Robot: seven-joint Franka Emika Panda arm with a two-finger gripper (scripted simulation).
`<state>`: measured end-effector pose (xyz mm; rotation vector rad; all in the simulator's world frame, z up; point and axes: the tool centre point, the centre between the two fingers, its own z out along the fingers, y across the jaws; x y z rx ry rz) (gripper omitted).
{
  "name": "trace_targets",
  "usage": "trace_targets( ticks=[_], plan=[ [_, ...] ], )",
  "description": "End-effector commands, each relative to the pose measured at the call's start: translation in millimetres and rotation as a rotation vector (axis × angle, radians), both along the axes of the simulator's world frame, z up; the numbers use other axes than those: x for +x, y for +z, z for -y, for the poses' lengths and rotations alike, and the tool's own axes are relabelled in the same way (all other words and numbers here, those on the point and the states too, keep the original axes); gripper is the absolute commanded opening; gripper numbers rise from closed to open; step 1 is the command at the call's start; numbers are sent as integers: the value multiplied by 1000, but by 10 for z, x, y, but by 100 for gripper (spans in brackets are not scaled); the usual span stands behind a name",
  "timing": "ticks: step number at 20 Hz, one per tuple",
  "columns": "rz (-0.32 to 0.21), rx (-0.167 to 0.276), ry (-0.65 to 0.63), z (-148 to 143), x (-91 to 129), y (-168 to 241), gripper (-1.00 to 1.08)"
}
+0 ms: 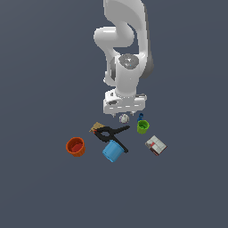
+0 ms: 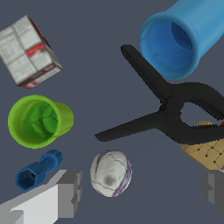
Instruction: Pick up a designated object from a clutter of objects.
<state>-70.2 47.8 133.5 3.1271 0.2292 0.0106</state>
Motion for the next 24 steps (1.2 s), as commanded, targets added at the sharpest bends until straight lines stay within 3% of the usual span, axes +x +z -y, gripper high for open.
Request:
trace_targets(
  ticks=[1, 10, 24],
  plan=[
    [-1, 1, 14, -46, -127, -151, 100],
    [-7, 5, 42, -131, -413, -435, 100],
    [-8, 6, 45, -140, -446, -646, 100]
  ],
)
